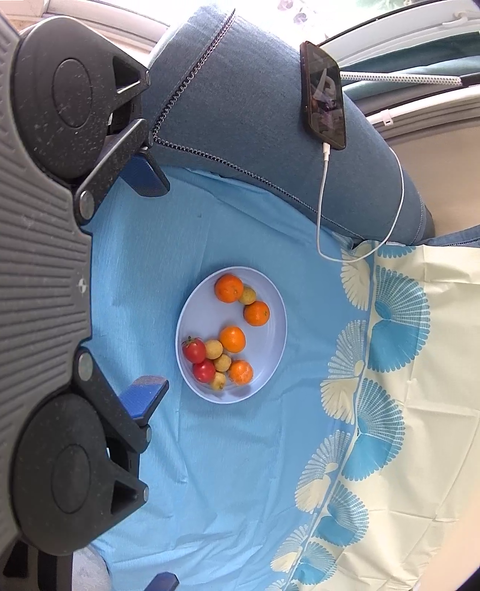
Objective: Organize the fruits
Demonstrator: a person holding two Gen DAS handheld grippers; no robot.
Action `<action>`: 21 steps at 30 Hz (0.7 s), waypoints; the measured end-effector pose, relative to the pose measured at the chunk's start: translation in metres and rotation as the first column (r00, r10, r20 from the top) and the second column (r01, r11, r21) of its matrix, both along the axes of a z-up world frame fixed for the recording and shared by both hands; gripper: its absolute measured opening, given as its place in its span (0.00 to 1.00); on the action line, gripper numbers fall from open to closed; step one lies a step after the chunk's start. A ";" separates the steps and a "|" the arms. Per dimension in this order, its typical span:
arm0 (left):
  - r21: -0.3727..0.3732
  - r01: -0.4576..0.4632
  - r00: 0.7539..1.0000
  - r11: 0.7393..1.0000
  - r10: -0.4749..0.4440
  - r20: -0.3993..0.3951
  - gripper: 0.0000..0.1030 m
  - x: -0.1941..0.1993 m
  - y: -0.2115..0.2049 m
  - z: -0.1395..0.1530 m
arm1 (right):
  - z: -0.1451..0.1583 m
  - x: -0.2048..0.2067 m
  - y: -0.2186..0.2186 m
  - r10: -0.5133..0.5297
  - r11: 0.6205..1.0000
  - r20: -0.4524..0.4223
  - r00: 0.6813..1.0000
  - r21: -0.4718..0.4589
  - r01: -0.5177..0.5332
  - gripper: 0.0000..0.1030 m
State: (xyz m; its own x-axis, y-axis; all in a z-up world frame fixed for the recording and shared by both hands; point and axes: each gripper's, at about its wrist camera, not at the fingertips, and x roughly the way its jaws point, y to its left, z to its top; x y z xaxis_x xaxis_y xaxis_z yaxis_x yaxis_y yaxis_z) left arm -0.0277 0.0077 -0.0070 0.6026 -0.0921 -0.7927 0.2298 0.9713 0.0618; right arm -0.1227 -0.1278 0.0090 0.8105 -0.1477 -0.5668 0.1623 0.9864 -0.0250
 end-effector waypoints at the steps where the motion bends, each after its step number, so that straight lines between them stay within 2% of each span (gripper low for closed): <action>1: 0.006 0.000 1.000 1.000 0.000 0.003 1.00 -0.001 -0.001 0.000 | 0.001 -0.001 0.001 0.000 1.000 0.003 1.000 -0.002 0.000 0.99; 21: 0.040 0.009 1.000 0.999 -0.008 -0.013 1.00 -0.001 -0.003 -0.005 | 0.001 -0.005 0.001 -0.010 1.000 0.007 1.000 -0.004 0.010 0.99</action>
State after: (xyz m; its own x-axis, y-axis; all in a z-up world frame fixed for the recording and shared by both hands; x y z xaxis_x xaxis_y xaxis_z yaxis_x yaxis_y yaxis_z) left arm -0.0283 0.0048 -0.0125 0.5921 -0.0655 -0.8032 0.2392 0.9661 0.0975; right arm -0.1280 -0.1264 0.0104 0.8131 -0.1575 -0.5604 0.1719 0.9847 -0.0273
